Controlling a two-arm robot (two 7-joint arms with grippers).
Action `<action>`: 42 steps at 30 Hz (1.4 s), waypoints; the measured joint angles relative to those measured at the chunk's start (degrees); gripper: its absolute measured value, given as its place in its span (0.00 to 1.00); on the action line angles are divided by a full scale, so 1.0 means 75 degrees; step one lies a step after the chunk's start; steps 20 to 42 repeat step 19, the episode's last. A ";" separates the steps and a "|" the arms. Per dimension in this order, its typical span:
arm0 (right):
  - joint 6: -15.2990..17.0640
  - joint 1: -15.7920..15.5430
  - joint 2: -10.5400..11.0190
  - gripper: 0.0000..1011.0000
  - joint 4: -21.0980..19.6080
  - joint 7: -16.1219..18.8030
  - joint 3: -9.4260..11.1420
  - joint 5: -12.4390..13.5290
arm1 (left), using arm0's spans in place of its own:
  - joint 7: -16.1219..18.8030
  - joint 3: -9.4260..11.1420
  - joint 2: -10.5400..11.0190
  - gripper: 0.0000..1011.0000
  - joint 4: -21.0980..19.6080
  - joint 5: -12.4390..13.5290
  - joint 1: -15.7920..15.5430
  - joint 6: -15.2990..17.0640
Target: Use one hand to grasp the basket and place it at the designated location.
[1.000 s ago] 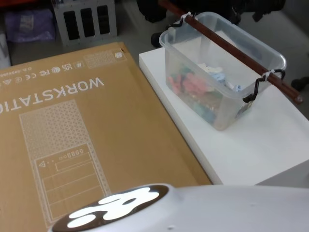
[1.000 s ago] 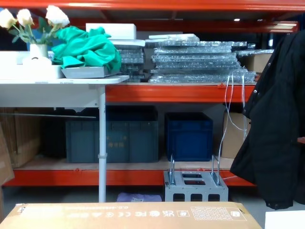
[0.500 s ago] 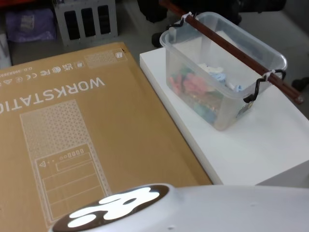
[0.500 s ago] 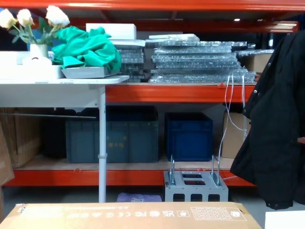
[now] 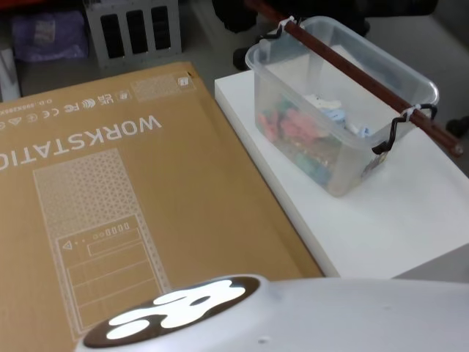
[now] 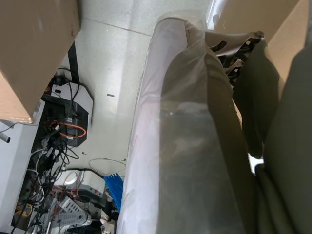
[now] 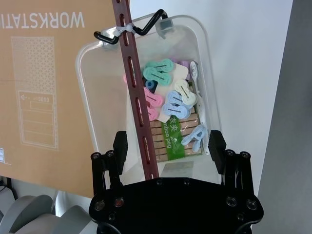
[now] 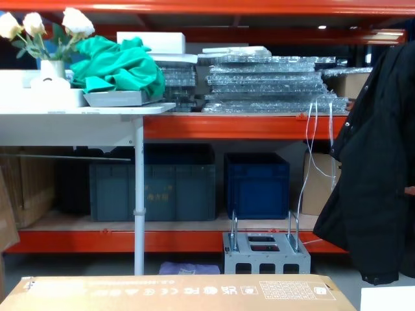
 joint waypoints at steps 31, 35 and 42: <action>-0.0008 -0.0002 0.0006 0.99 0.0003 -0.0014 -0.0014 -0.0019 | 0.0000 0.0000 0.0000 0.00 0.0000 0.0001 0.0000 0.0000; -0.0008 -0.0002 0.0006 0.99 0.0003 -0.0014 -0.0014 -0.0019 | 0.0000 0.0000 0.0000 0.00 0.0000 0.0001 0.0000 0.0000; -0.0008 -0.0002 0.0006 0.99 0.0003 -0.0014 -0.0014 -0.0019 | 0.0000 0.0000 0.0000 0.00 0.0000 0.0001 0.0000 0.0000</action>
